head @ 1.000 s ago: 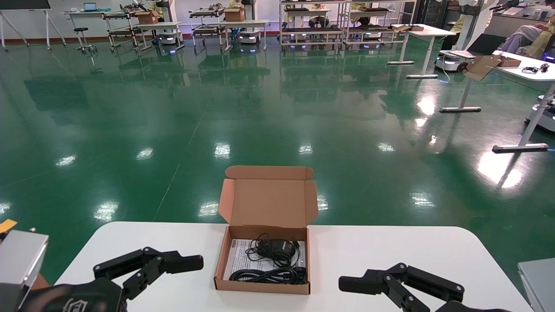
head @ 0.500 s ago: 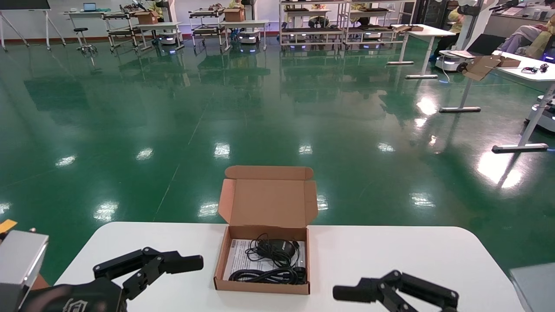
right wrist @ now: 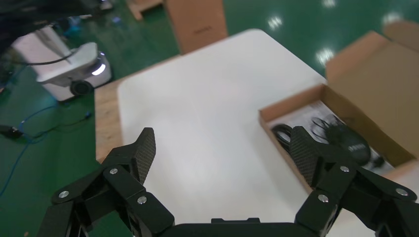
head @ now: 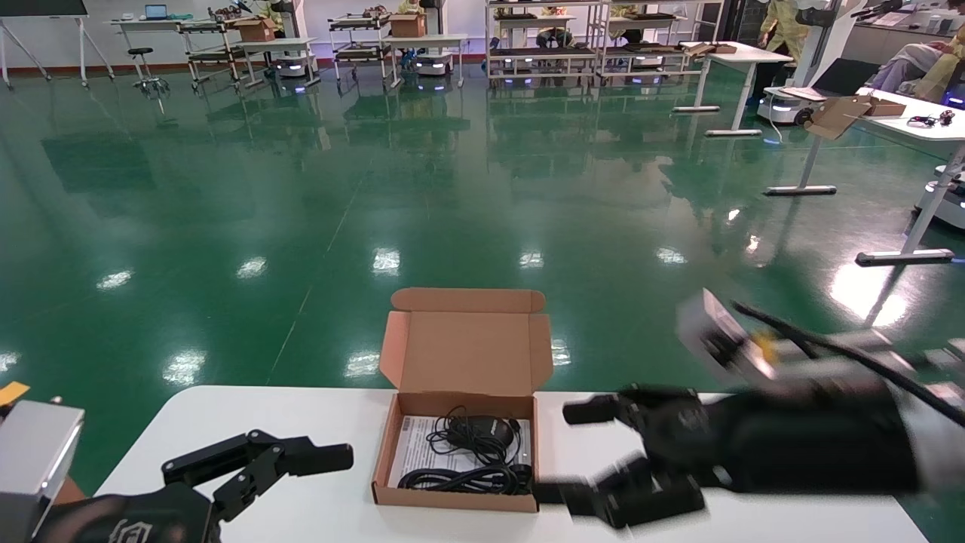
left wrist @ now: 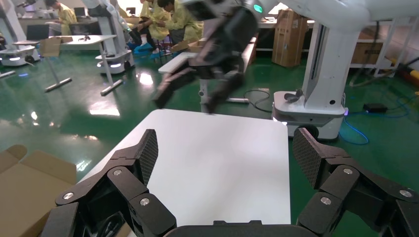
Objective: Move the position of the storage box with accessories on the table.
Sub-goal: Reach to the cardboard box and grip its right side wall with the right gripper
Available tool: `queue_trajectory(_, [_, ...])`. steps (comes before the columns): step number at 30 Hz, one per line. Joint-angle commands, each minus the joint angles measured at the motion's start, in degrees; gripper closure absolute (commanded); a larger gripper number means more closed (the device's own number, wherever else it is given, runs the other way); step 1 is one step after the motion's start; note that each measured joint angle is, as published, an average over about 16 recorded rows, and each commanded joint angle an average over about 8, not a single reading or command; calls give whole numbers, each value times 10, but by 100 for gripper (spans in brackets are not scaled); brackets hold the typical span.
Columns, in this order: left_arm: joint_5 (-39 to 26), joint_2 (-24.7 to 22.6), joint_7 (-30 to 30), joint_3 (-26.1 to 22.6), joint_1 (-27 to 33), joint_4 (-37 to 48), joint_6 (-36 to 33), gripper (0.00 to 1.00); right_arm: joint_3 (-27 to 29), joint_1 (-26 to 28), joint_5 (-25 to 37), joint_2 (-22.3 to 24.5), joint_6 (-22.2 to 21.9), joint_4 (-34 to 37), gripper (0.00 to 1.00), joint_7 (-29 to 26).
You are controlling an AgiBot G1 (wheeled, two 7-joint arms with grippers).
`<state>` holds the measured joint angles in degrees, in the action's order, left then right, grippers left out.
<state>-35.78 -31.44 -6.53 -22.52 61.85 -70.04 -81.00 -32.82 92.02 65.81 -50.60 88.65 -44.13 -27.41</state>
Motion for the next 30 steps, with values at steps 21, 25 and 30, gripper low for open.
queue_trajectory(21, [0,0,0,0,0,0,0,0,-32,65,64,-112,-122,318,0,-31])
queue_trajectory(25, [0,0,0,0,0,0,0,0,-46,82,88,-123,-142,333,0,-52])
queue_trajectory(30, [0,0,0,0,0,0,0,0,-62,100,112,-157,-180,368,0,-97])
